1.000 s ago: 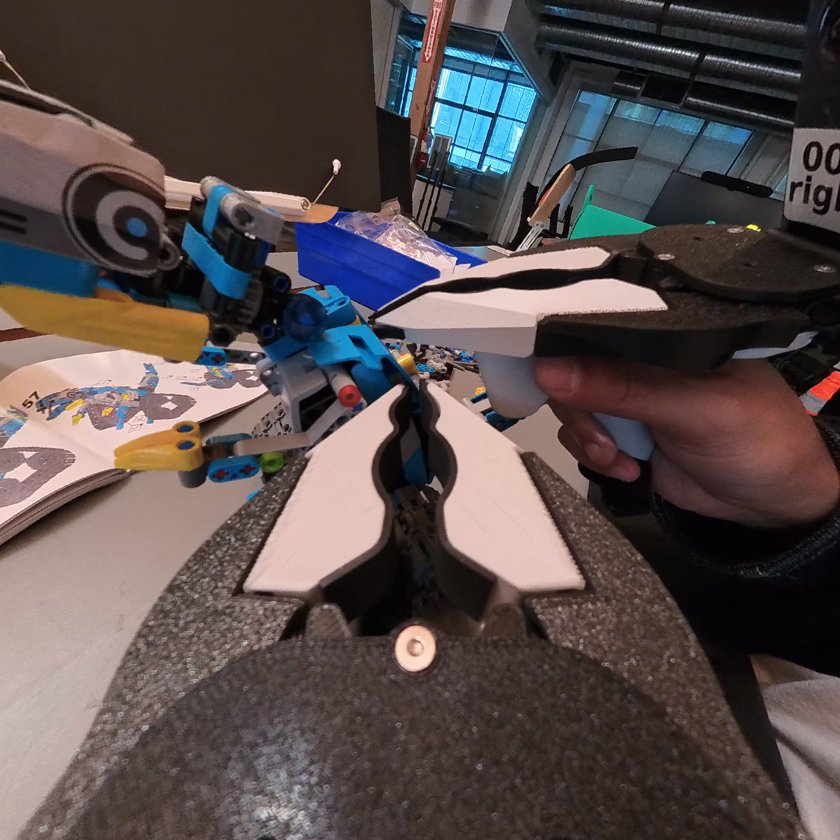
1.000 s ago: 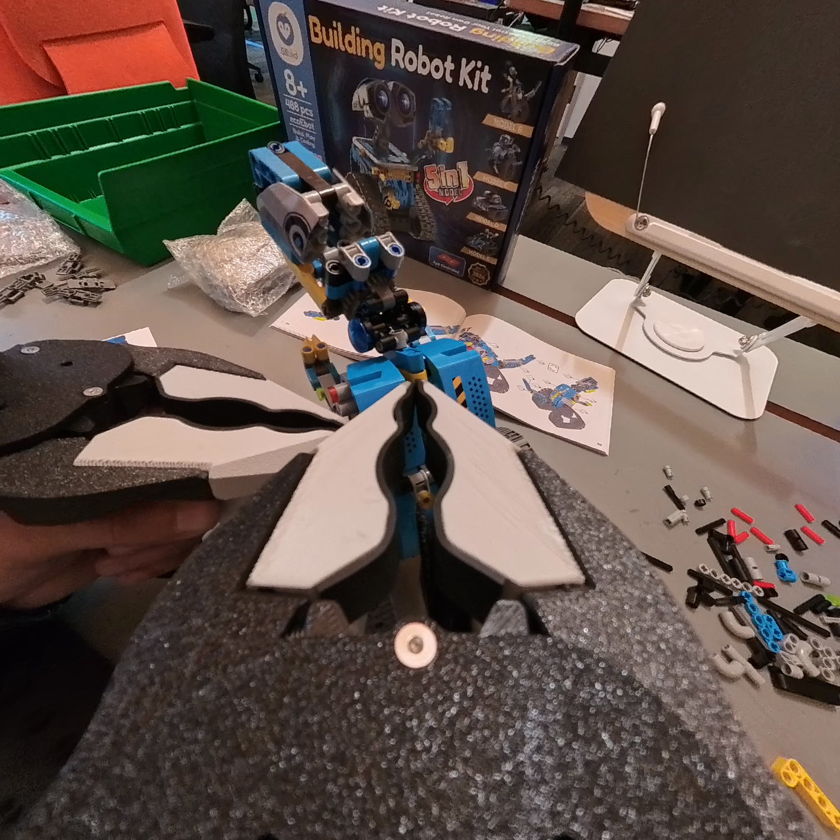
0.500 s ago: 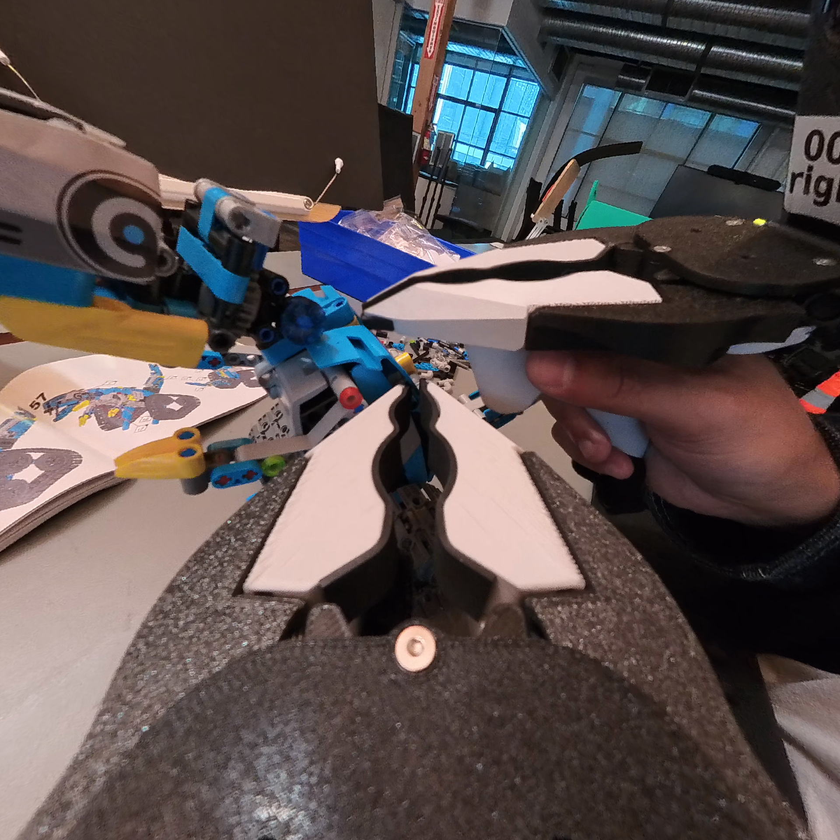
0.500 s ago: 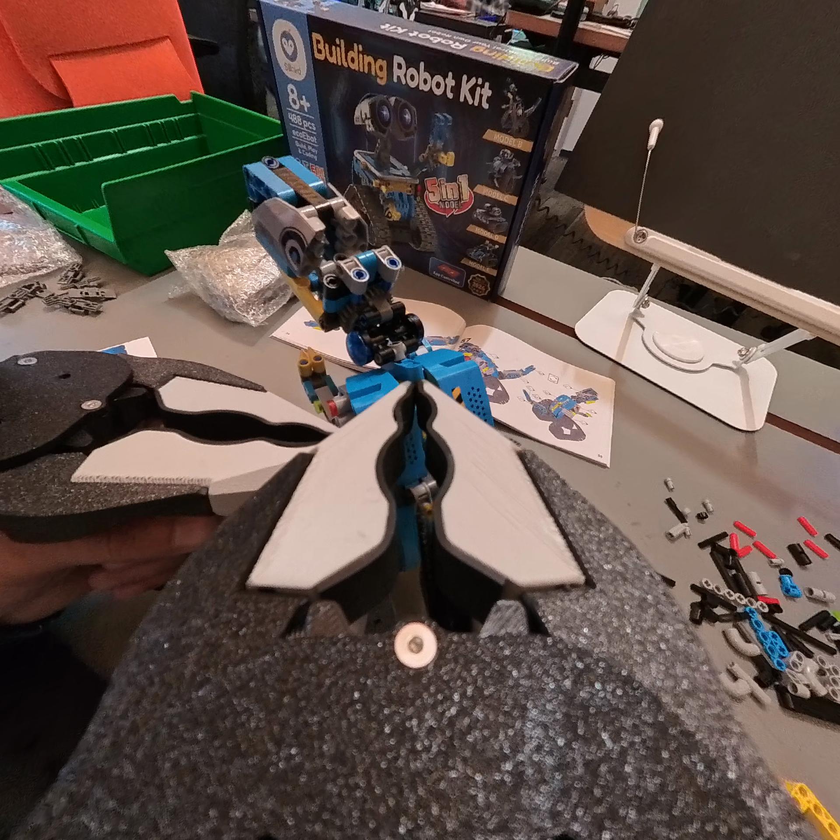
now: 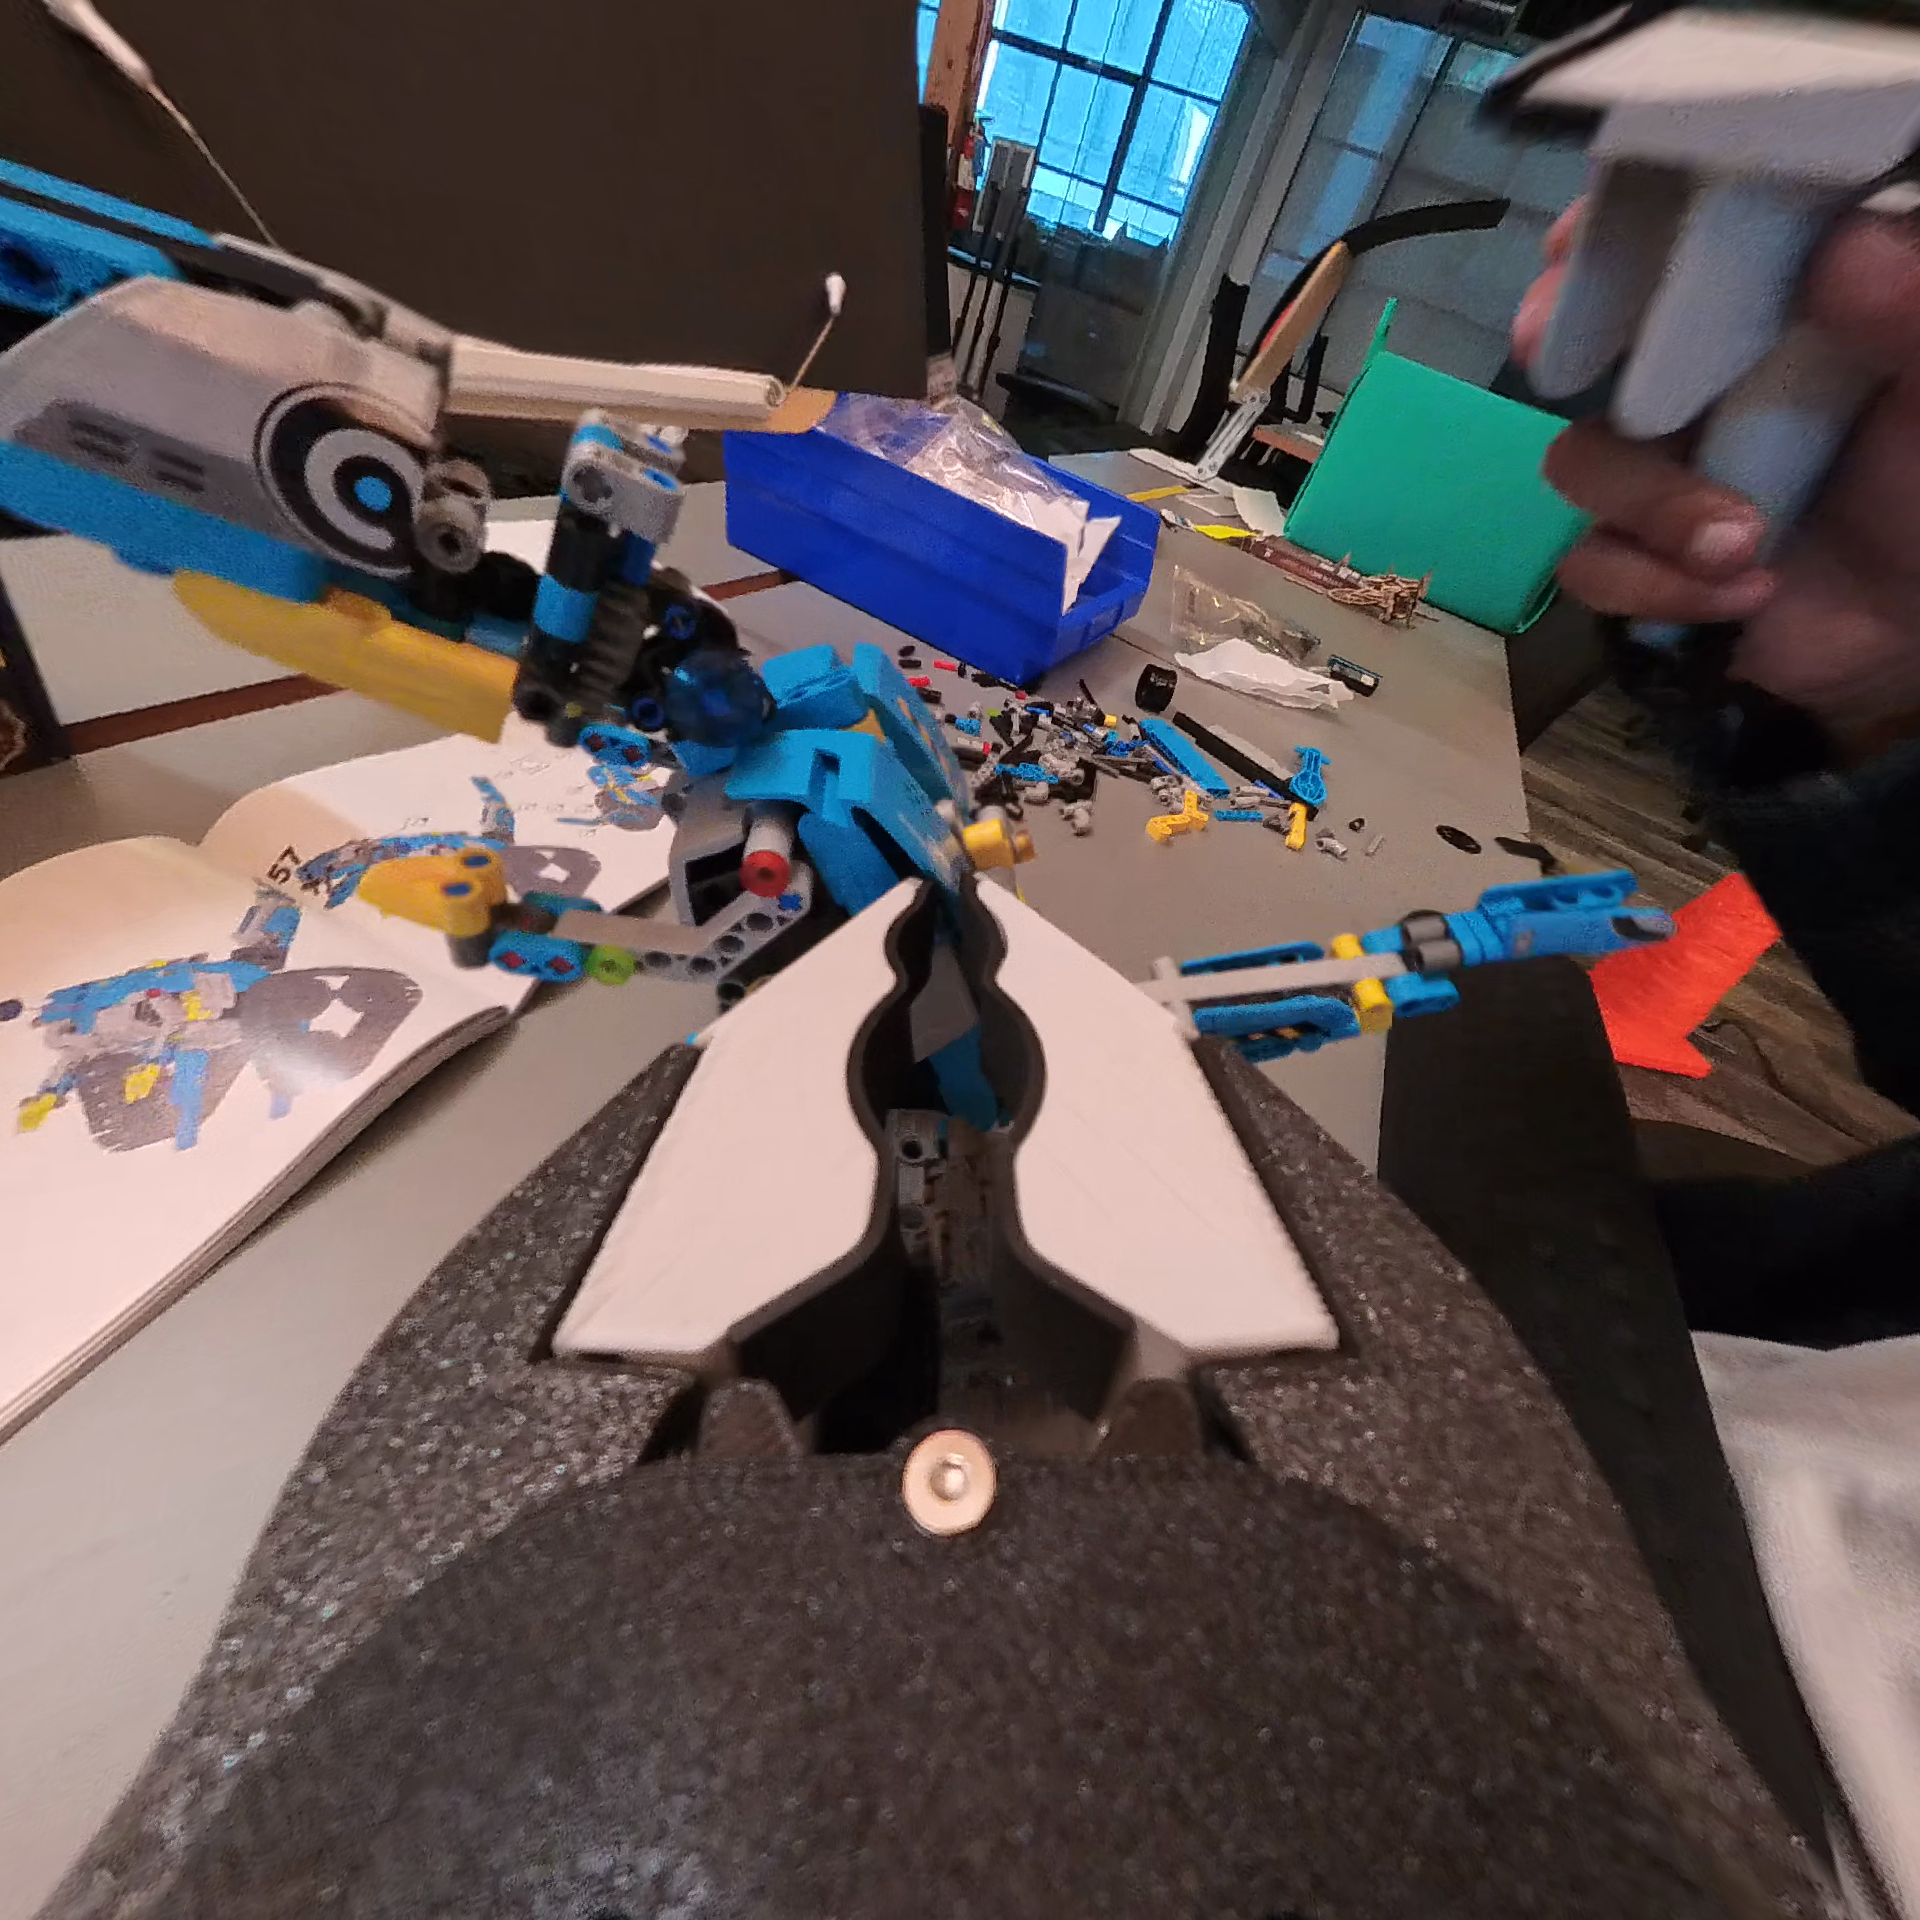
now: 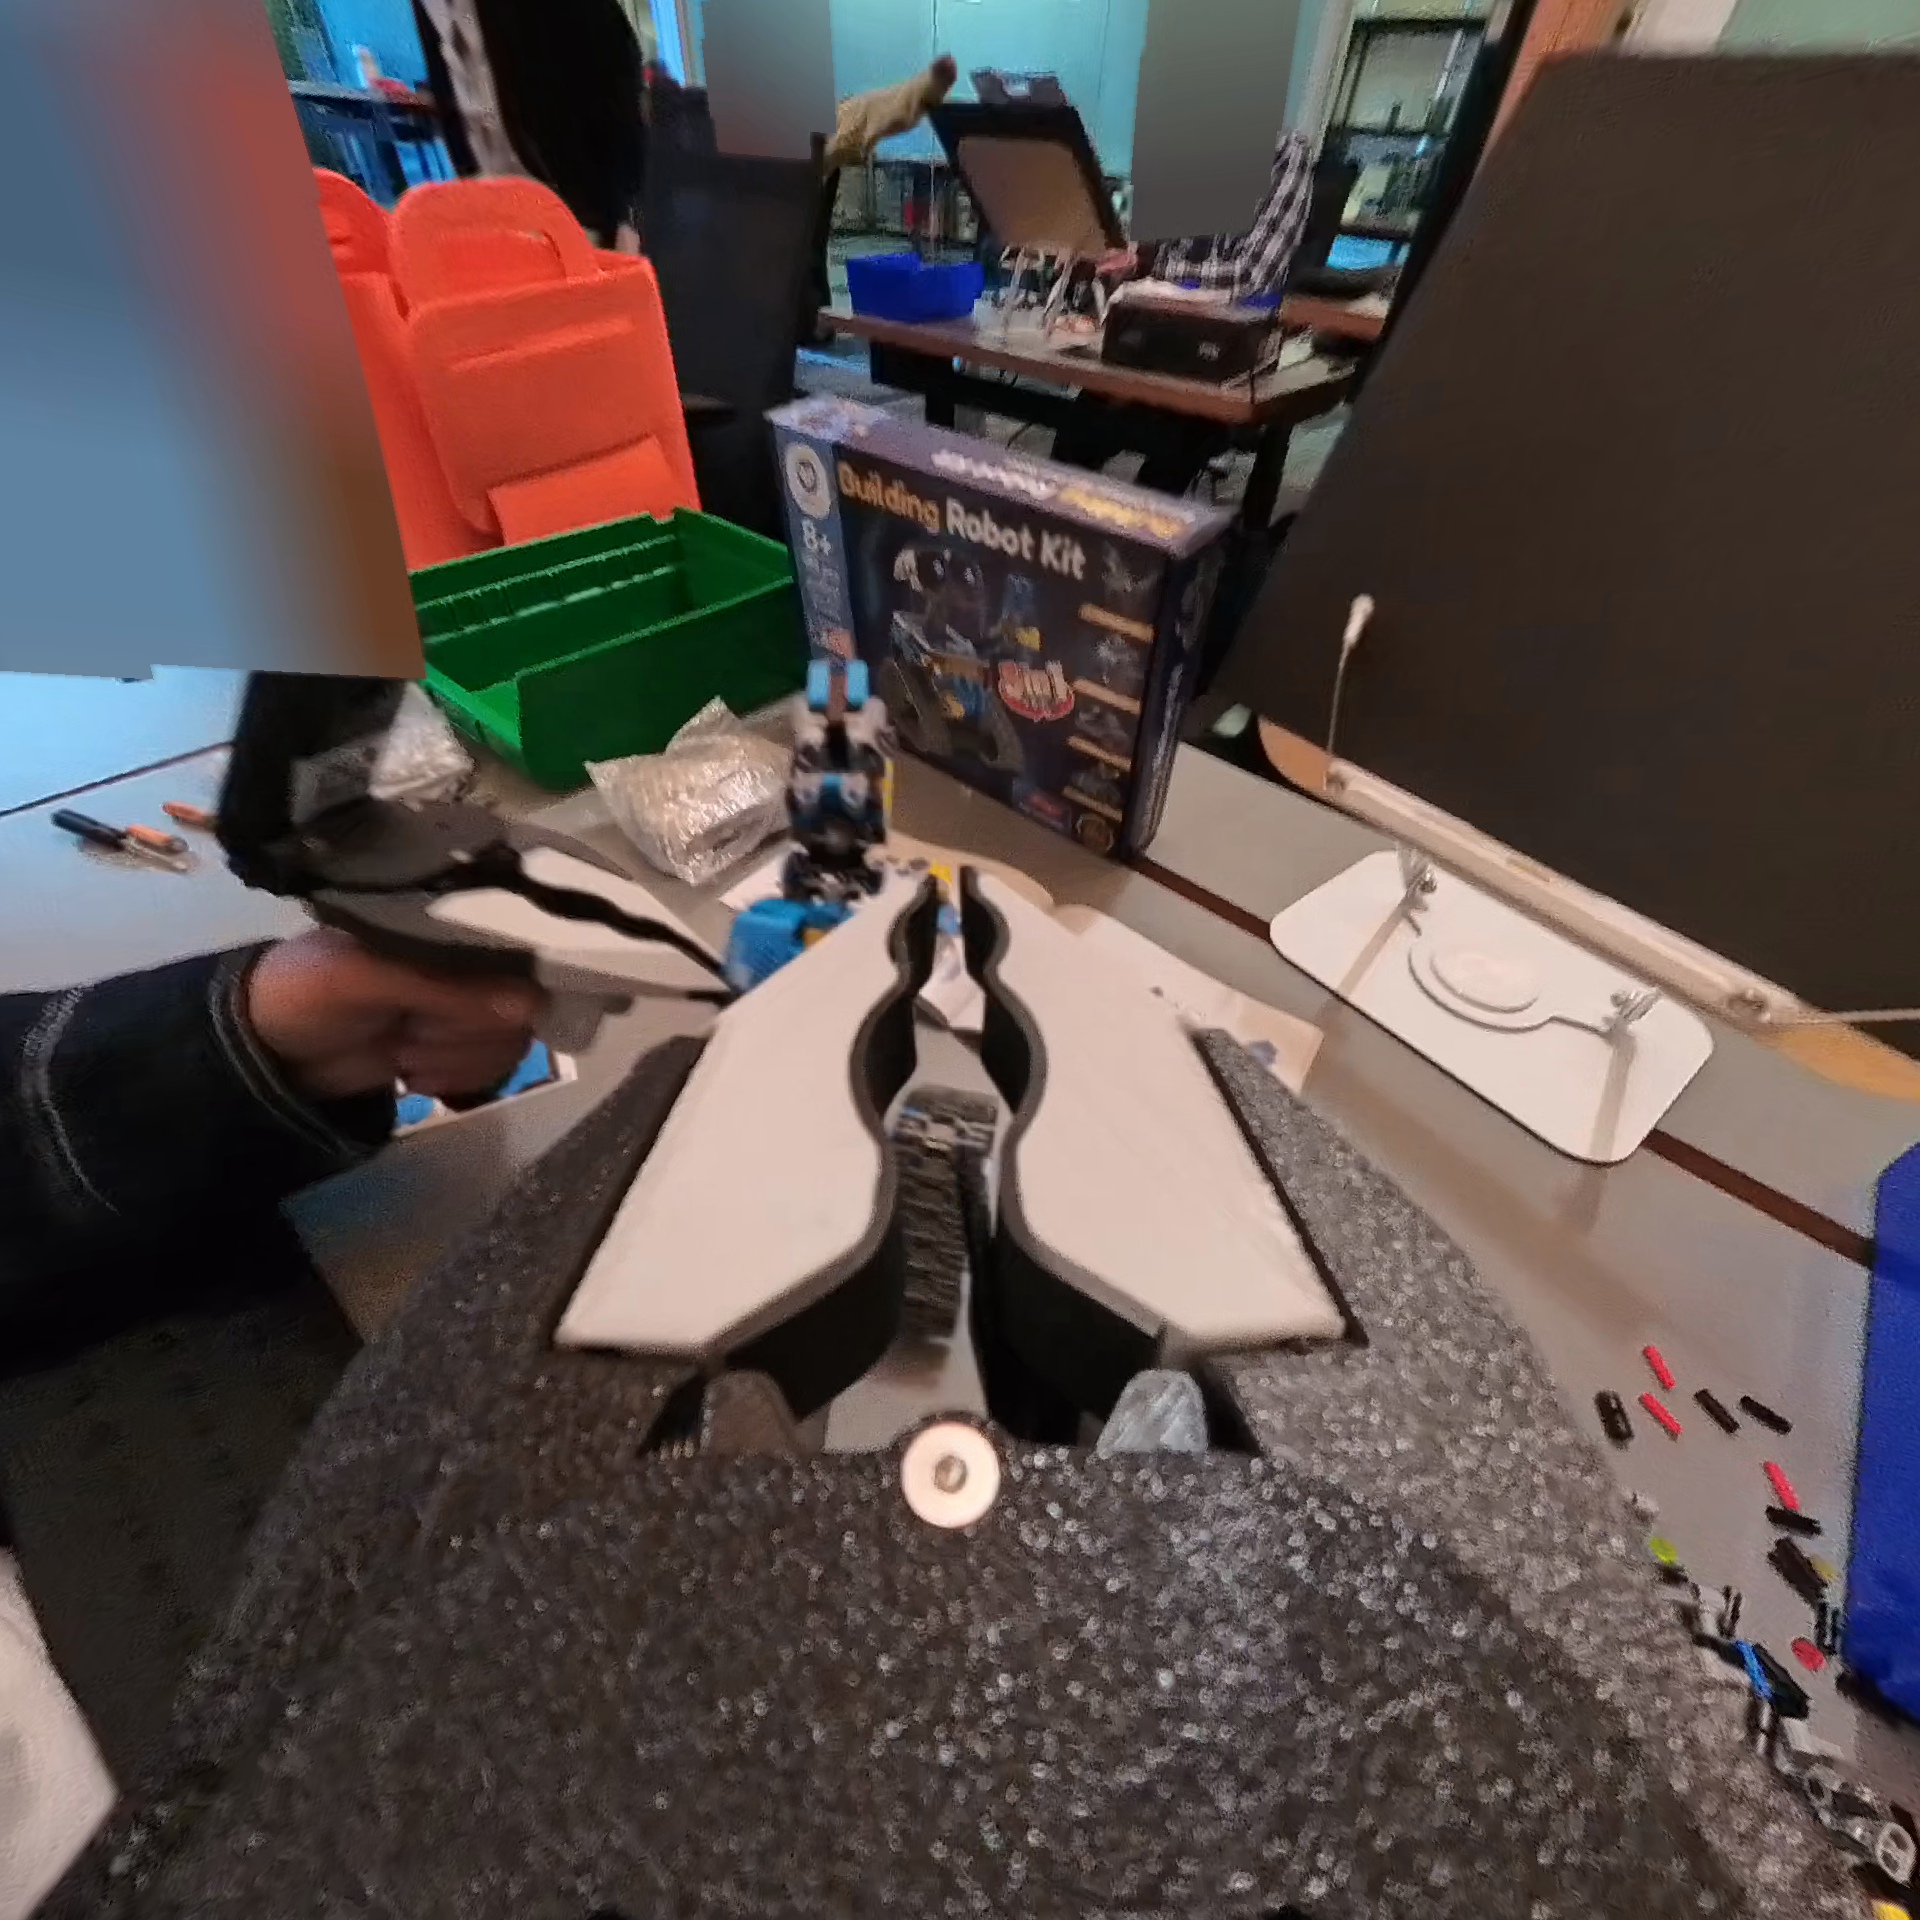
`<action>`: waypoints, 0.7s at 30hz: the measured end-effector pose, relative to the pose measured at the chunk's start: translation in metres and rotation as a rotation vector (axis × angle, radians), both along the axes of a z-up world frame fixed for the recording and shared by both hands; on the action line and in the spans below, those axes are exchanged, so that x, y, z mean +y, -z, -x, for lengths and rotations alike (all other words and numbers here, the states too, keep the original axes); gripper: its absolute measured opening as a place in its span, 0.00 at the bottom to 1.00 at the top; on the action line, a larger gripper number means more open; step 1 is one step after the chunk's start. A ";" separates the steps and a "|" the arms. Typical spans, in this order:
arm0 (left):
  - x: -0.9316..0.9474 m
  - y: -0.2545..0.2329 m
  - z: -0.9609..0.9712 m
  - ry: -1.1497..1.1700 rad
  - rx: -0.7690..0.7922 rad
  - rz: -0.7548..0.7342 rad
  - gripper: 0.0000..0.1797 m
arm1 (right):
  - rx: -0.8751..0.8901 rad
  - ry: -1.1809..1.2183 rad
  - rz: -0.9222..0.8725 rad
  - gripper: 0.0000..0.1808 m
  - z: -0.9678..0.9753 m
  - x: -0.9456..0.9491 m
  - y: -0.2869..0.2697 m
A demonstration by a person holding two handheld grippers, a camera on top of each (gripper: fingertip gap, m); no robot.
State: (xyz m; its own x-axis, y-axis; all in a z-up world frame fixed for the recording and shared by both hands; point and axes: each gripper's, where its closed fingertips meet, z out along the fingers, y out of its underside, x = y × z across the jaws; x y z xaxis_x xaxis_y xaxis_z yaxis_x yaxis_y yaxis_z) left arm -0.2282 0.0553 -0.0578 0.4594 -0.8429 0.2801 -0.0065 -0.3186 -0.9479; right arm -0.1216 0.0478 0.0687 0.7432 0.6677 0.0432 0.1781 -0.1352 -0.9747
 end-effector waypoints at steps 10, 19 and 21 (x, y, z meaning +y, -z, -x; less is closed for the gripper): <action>0.019 -0.016 0.034 -0.197 -0.114 0.012 0.04 | 0.082 0.182 0.176 0.09 -0.056 0.147 0.156; 0.057 0.021 0.120 -0.737 -0.084 -0.095 0.05 | 0.038 0.156 0.304 0.12 -0.046 0.135 0.209; 0.065 0.021 0.125 -0.769 -0.035 -0.119 0.05 | 0.060 0.117 0.347 0.13 -0.038 0.132 0.214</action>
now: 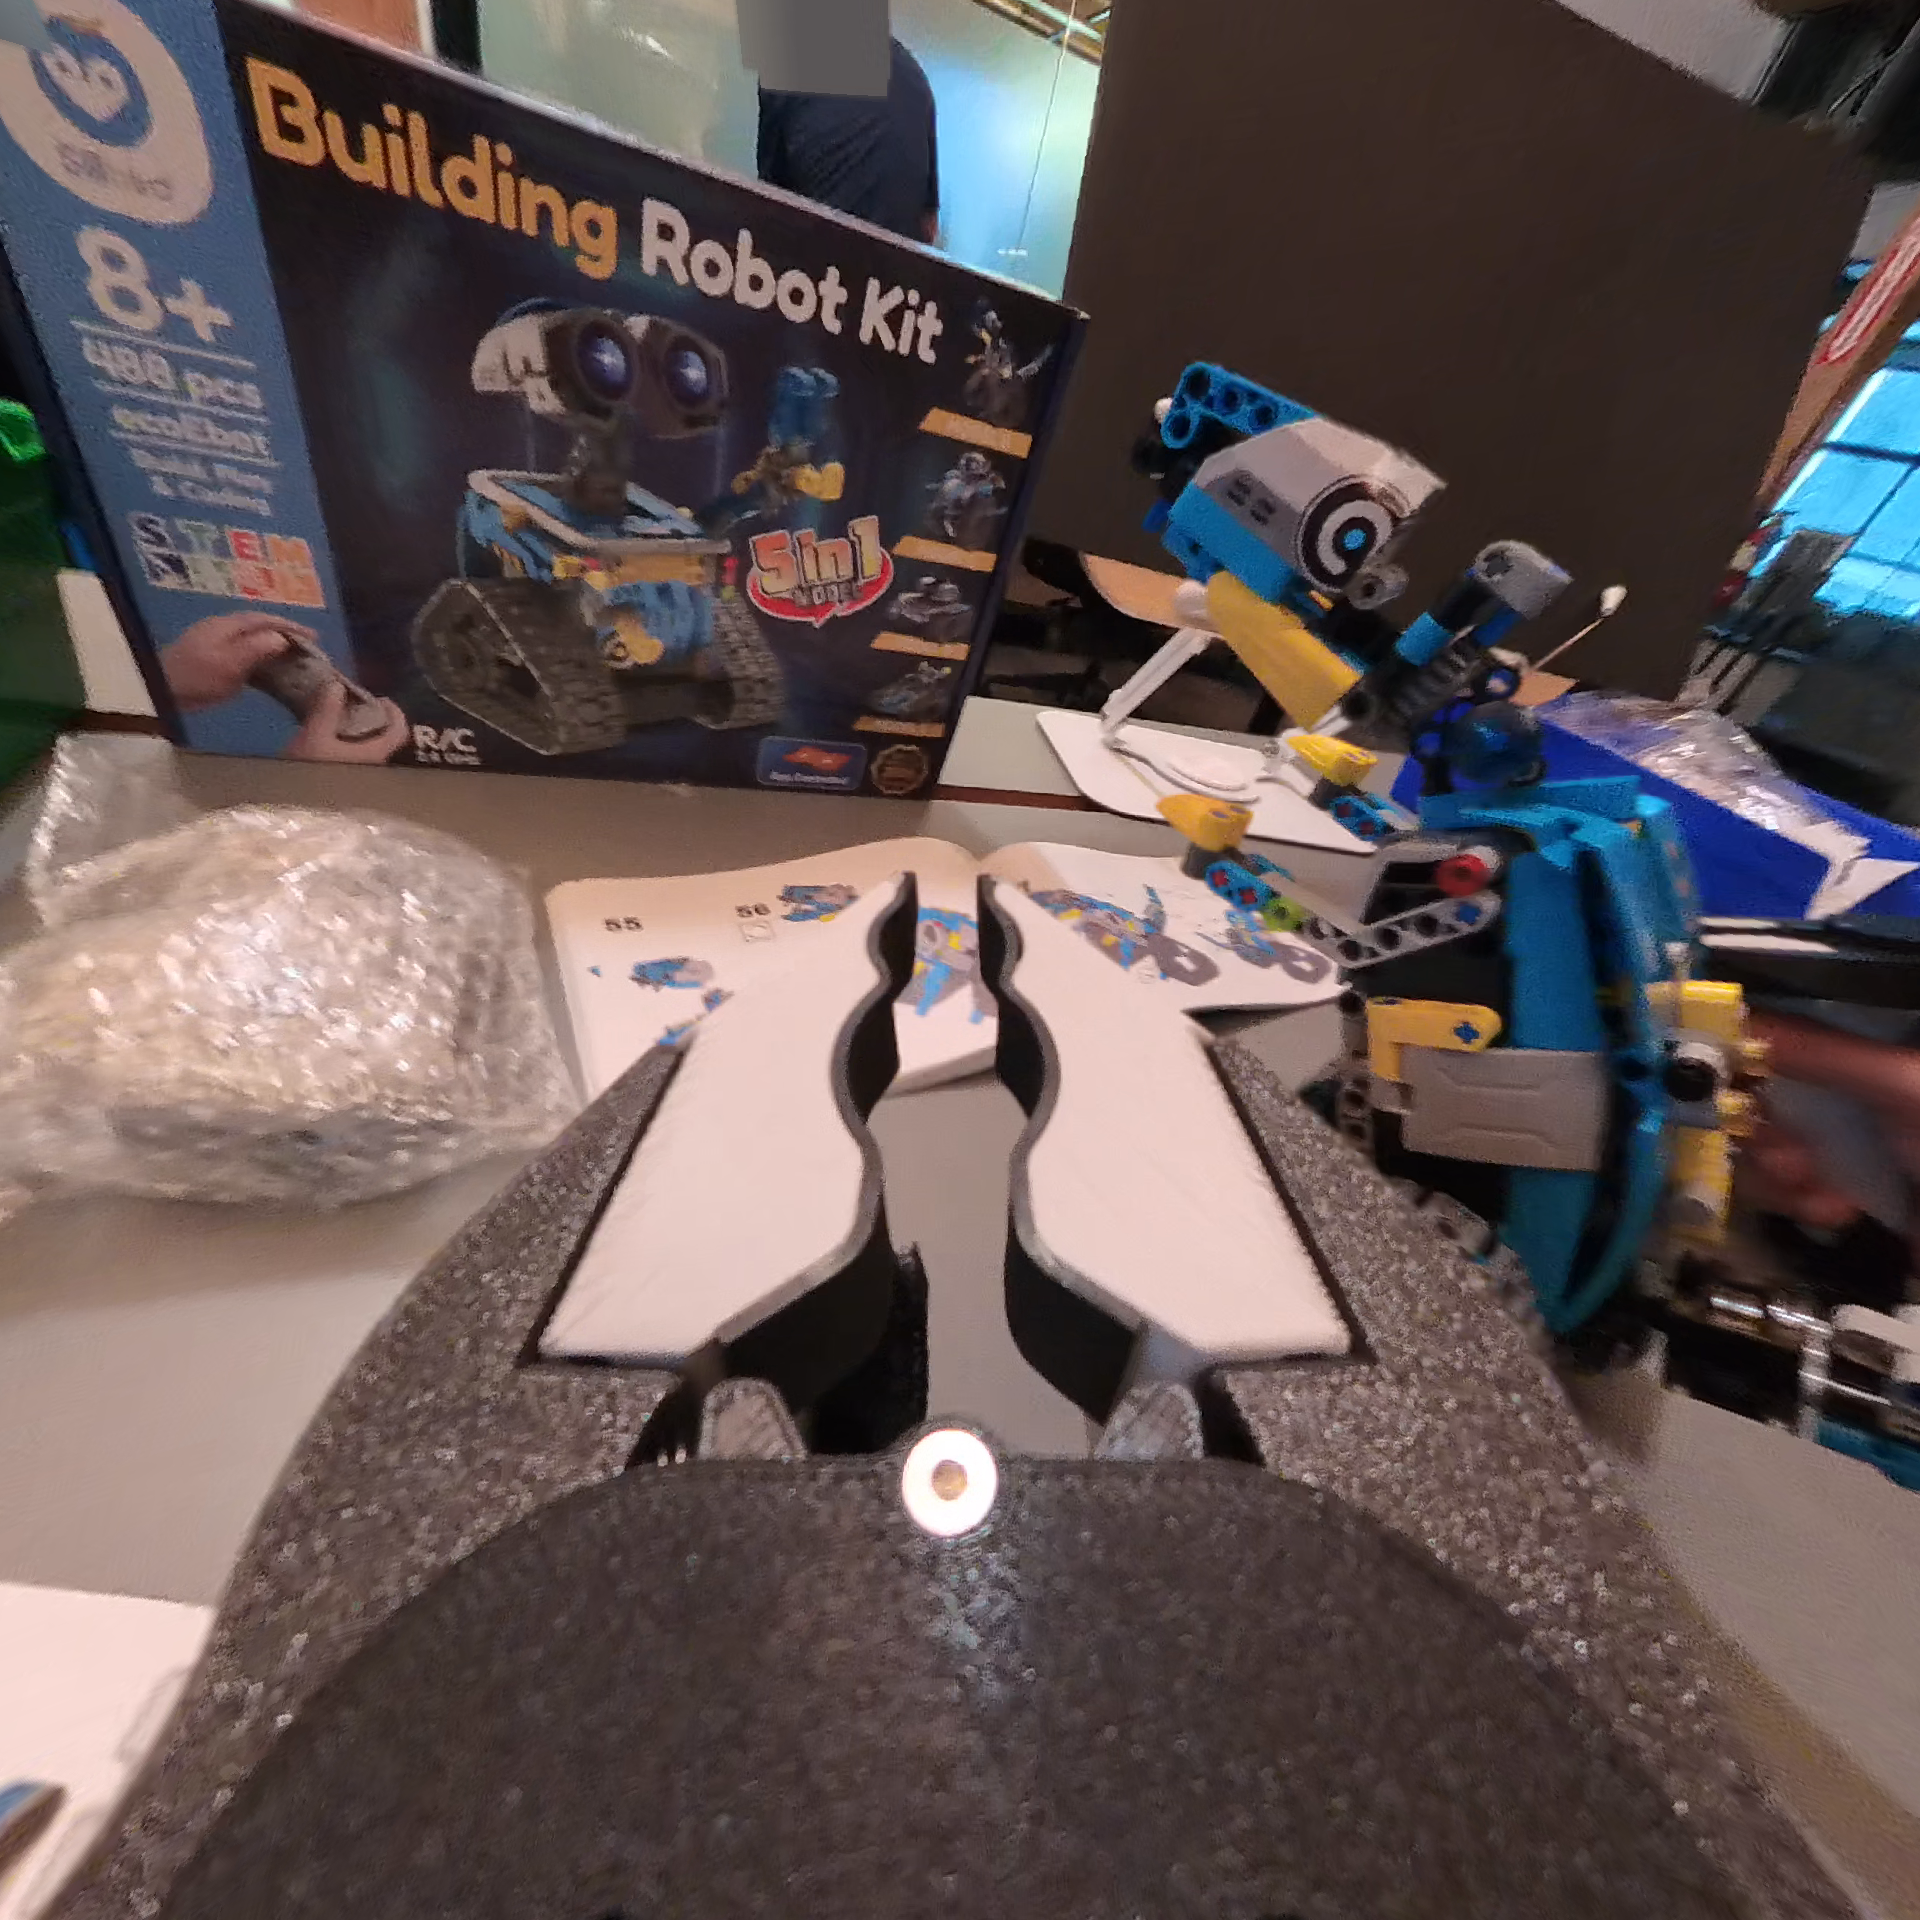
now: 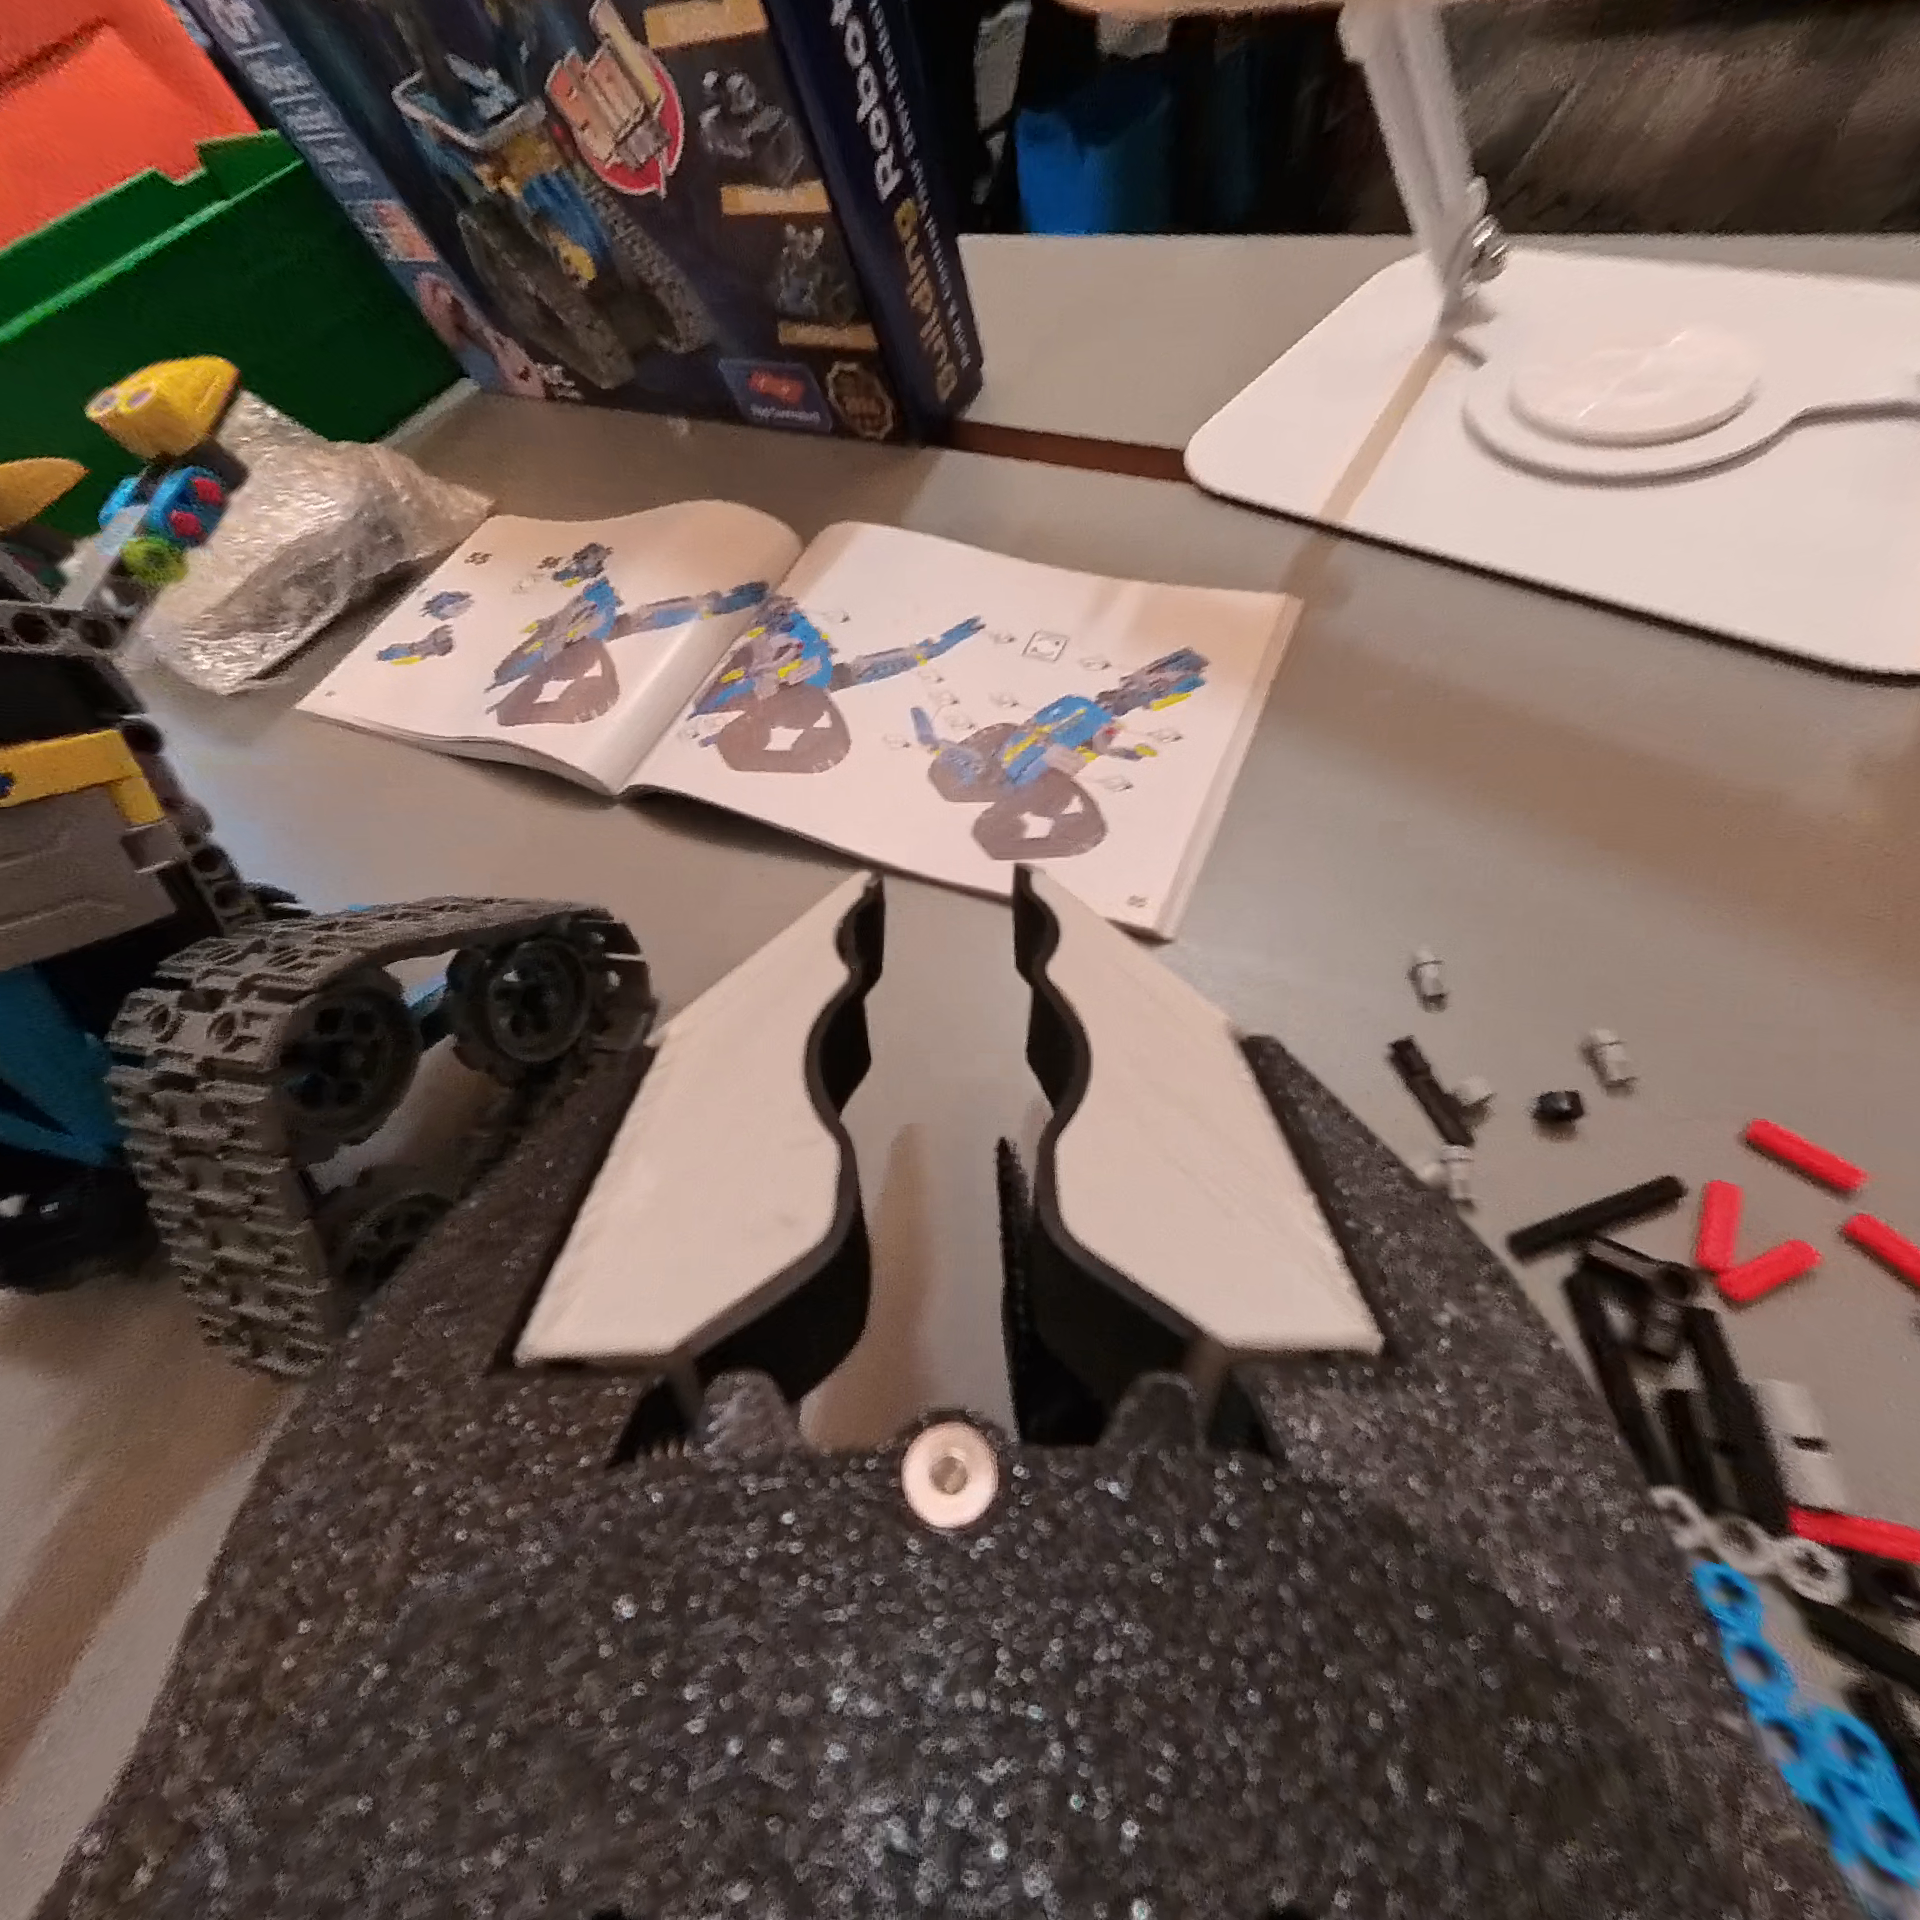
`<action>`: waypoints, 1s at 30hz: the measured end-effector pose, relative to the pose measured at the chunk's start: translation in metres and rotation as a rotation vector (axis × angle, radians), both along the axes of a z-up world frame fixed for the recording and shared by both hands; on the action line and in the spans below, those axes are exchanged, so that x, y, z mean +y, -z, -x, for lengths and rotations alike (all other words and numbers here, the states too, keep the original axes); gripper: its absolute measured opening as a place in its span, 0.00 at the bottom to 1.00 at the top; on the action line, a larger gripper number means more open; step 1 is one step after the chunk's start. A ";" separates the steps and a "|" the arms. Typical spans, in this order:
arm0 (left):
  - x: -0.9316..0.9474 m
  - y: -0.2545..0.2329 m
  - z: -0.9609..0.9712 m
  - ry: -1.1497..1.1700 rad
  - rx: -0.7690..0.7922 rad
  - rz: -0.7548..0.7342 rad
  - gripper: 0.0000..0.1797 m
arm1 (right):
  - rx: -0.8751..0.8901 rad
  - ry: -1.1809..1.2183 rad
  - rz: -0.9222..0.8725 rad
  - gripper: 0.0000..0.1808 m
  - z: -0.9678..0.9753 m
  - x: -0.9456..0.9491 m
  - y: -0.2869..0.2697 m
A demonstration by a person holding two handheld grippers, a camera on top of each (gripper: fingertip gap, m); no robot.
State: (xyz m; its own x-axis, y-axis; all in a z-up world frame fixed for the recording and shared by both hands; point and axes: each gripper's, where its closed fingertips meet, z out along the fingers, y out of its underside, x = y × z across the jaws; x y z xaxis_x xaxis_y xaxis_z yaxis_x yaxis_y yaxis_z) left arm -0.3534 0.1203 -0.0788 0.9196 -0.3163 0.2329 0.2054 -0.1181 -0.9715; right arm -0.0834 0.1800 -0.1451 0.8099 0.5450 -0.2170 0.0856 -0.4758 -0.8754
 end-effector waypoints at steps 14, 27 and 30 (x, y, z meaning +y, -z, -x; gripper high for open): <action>0.013 0.020 -0.005 -0.002 0.091 0.061 0.05 | 0.007 -0.011 0.047 0.13 0.002 0.001 0.013; 0.016 0.024 -0.007 0.004 0.099 0.087 0.05 | -0.019 -0.004 0.037 0.13 0.002 0.001 0.014; 0.016 0.023 -0.007 -0.003 0.113 0.081 0.05 | -0.027 -0.008 0.030 0.13 0.004 0.000 0.013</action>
